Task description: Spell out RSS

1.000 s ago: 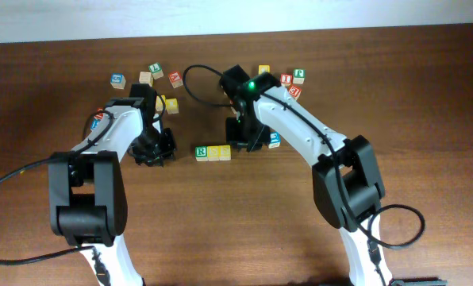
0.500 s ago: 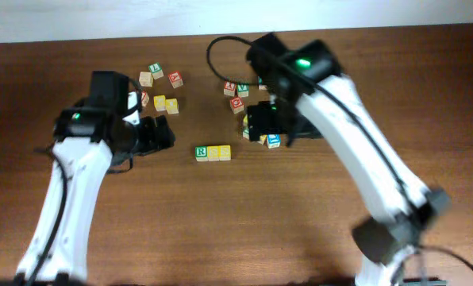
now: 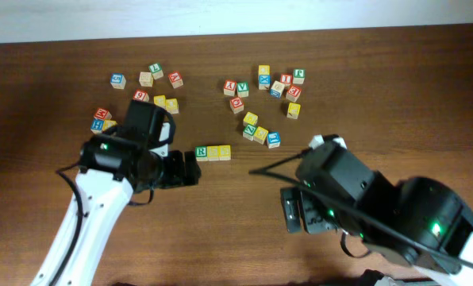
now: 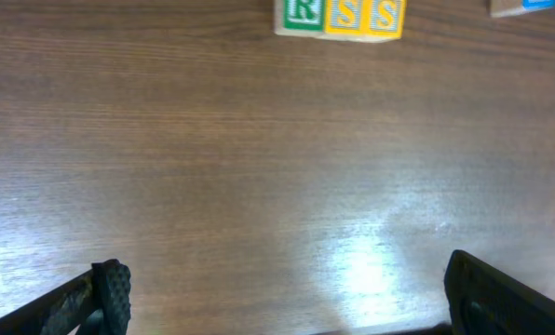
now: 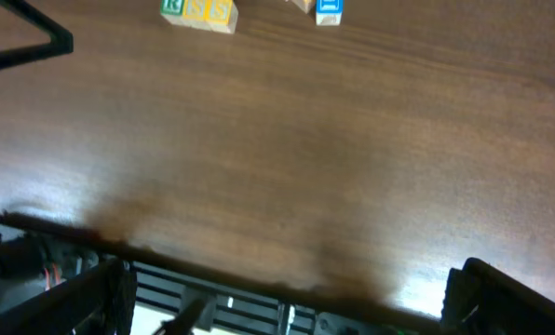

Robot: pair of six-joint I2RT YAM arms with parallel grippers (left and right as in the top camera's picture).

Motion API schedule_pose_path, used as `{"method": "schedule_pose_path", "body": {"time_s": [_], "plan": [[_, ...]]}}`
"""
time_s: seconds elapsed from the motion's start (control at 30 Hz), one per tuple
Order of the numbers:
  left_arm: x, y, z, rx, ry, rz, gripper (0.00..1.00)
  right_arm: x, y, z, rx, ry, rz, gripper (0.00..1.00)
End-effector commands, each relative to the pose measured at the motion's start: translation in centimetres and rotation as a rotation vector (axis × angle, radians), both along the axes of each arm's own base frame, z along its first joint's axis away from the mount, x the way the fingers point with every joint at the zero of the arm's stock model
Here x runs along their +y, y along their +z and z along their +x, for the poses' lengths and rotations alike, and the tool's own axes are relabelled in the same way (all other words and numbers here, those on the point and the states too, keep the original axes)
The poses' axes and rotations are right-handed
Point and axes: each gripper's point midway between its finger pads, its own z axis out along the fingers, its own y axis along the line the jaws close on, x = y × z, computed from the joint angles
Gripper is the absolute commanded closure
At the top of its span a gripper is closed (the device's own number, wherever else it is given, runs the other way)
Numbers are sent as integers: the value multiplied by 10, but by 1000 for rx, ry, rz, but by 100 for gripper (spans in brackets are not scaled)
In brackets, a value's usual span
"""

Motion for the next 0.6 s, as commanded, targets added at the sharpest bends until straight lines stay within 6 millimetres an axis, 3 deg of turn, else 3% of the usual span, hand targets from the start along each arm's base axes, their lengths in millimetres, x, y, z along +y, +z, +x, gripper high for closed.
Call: {"method": "schedule_pose_path", "body": {"time_s": [0.0,0.27,0.37,0.57], "plan": [[-3,16,-24,-77,-13,-31,1,-10,-5,-6,-20,-19,-14,2],[36,33,-57,-324,175,-1,1,-7,-11,-3,-2,-19,-36,2],[39,45,-62,-384,181,-19,1,-5,-14,-1,8,-18,-47,2],[39,47,-63,-392,181,-26,1,-2,-18,1,23,-18,-65,2]]}}
